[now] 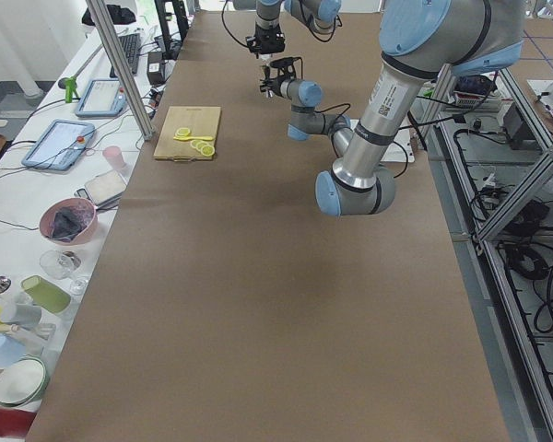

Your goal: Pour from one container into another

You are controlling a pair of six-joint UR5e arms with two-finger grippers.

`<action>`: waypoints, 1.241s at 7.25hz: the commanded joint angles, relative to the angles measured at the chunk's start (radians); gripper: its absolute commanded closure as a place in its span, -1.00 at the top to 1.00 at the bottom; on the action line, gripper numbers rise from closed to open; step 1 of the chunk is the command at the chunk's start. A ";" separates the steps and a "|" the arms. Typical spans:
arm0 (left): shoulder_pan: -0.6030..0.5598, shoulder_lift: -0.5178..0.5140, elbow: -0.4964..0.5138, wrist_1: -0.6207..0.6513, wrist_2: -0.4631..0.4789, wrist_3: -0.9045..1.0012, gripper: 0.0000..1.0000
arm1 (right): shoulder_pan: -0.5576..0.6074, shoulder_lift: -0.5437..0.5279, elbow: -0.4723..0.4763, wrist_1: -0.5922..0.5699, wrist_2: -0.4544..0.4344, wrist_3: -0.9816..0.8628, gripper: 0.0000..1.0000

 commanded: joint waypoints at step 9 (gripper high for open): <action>0.000 0.000 0.001 0.000 0.000 0.000 -1.00 | -0.002 0.046 -0.036 -0.067 -0.060 -0.046 -1.00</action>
